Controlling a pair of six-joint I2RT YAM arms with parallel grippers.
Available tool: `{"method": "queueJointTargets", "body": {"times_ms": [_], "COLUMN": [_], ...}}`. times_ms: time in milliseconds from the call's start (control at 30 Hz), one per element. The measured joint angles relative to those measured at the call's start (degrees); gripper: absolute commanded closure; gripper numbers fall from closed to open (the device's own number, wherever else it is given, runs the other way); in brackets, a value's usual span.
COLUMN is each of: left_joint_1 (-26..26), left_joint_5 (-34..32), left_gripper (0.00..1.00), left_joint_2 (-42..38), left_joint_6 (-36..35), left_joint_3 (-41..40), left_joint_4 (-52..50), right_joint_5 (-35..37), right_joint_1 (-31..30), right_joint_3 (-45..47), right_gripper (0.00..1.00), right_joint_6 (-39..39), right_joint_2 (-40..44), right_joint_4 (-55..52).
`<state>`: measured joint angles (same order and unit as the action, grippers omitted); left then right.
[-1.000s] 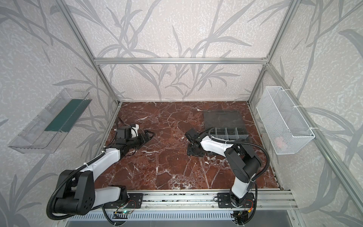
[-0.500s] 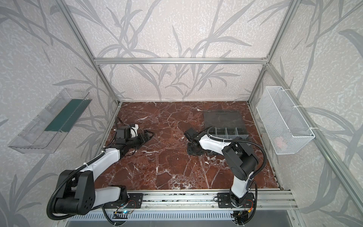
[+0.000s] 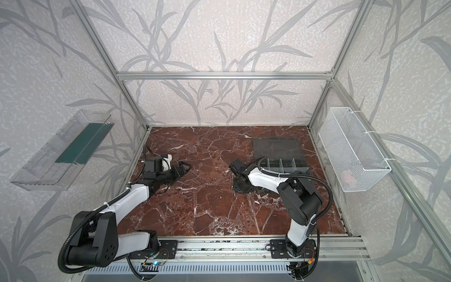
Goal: Sort the screws and nuts into containers
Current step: Pick up the screw from the center of the table.
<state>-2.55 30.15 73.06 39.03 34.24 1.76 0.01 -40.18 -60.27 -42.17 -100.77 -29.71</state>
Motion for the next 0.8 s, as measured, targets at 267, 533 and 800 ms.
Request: {"method": "queueJointTargets", "body": {"times_ms": [267, 533, 800], "left_joint_1": [0.1, 0.1, 0.1], "left_joint_5": [0.0, 0.0, 0.0], "left_gripper": [0.01, 0.01, 0.01], "left_joint_2": [0.0, 0.0, 0.0], "left_joint_6": [0.0, 0.0, 0.0], "left_joint_3": [-0.4, -0.5, -0.5], "left_joint_4": [0.0, 0.0, 0.0], "right_joint_5": [0.0, 0.2, 2.5], "right_joint_1": [-0.1, 0.3, 5.8], "right_joint_3": [0.0, -1.0, -1.0], "right_gripper": [0.96, 0.99, 0.99], "right_joint_6": [4.0, 7.9, 10.0], "right_joint_2": [4.0, 11.0, 19.3], "right_joint_4": [-3.0, -7.2, -11.6]}}
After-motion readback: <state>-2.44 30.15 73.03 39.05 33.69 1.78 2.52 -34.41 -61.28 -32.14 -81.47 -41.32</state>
